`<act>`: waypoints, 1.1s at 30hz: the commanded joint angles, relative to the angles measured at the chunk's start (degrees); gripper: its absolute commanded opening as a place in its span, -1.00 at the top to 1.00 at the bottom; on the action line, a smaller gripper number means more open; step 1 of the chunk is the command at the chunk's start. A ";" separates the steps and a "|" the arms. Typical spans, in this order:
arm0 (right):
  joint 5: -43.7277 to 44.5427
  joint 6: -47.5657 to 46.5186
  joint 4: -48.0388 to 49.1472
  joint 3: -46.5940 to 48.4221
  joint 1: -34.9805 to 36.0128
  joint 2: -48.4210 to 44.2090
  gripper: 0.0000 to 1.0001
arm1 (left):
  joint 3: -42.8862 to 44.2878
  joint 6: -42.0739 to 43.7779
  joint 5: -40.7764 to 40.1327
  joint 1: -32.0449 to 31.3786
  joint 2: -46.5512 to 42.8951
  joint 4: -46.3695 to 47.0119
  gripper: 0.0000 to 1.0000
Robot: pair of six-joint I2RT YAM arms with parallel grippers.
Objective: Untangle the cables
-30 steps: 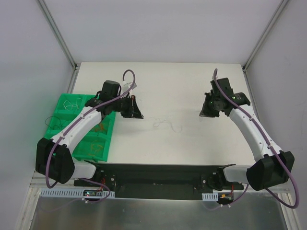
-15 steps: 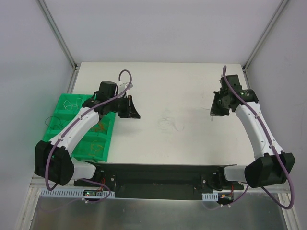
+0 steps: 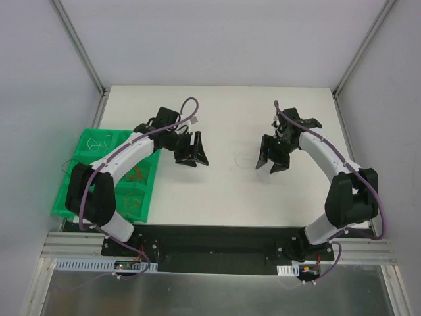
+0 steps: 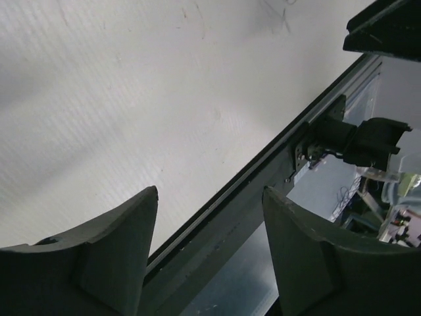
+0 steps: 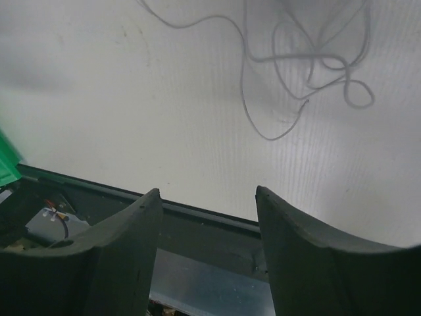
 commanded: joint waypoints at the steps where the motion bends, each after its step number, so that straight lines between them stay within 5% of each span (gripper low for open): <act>1: 4.63 1.14 -5.94 3.18 -2.03 0.75 -0.23 | 7.37 1.35 1.37 -5.45 4.81 -1.38 -0.34; 7: 13.51 4.23 -9.29 4.85 -9.41 -9.16 -0.24 | 21.68 0.92 -9.87 -14.68 16.41 -1.38 -0.45; 12: 5.71 5.00 -4.91 4.50 -14.07 -3.59 -0.30 | 29.44 -5.66 -10.60 -15.05 25.56 -2.78 -0.35; 22: 3.23 6.43 6.80 8.54 -14.34 15.94 0.38 | 13.74 -2.69 -9.89 -14.00 12.40 -2.87 -0.48; 33: -2.03 12.29 11.80 -1.11 2.68 16.40 0.60 | 5.02 1.45 -13.49 -12.33 1.92 -7.27 -0.54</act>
